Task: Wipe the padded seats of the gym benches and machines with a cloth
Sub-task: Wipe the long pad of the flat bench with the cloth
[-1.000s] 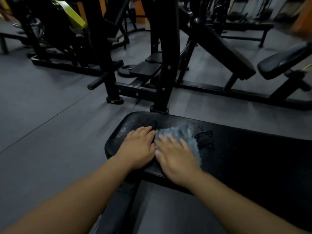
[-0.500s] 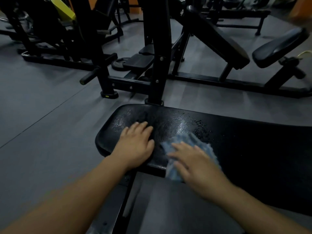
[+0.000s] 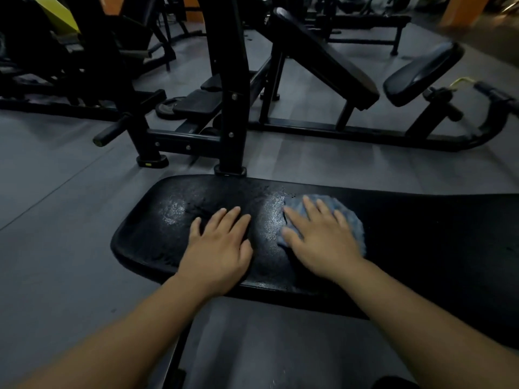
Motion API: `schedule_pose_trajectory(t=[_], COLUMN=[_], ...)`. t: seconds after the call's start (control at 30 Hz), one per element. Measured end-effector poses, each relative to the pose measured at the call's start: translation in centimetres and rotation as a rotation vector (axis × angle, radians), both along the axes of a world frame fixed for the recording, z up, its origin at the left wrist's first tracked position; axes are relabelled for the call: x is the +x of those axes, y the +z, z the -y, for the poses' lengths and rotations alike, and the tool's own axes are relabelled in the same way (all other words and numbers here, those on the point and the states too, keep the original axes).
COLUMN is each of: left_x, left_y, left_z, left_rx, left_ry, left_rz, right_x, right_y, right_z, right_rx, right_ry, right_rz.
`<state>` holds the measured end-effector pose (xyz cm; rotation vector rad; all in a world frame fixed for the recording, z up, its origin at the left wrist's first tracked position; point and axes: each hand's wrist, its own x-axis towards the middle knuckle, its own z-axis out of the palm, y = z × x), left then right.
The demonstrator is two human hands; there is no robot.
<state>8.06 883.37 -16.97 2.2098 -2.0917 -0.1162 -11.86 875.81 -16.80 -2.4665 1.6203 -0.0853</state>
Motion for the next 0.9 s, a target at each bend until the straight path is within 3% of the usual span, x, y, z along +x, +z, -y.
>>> schedule_pose_trajectory(t=[0.13, 0.23, 0.33, 0.43, 0.57, 0.67, 0.77, 0.9], left_x=[-0.6, -1.5, -2.9, -3.5, -2.6, -2.0, -2.3, -2.5], left_y=[0.8, 0.9, 0.7, 0.5, 0.2, 0.5, 0.6, 0.1], left_z=[1.4, 2.6, 3.0, 3.2, 4.1, 5.1, 5.1, 4.7], left_rx=[0.062, 0.035, 0.007, -0.029, -0.070, -0.053, -0.039, -0.044], left_ry=[-0.001, -0.004, -0.061, -0.059, -0.058, -0.103, -0.108, -0.108], left_rz=[-0.056, -0.073, -0.078, -0.102, -0.104, -0.086, -0.060, -0.051], right_x=[3.4, -0.4, -3.8, -1.0, 4.6, 1.8, -1.5, 1.9], right_y=[0.4, 0.4, 0.4, 0.6, 0.9, 0.3, 0.0, 0.6], right_z=[0.0, -5.3, -2.9, 4.0, 4.4, 1.0, 3.1, 8.0], right_rx=[0.007, -0.003, -0.016, 0.013, 0.046, 0.012, -0.015, 0.062], right_ry=[0.090, 0.270, 0.141, -0.027, 0.098, 0.199, 0.088, -0.078], right_rz=[0.010, 0.040, -0.007, -0.038, 0.025, 0.119, 0.067, 0.008])
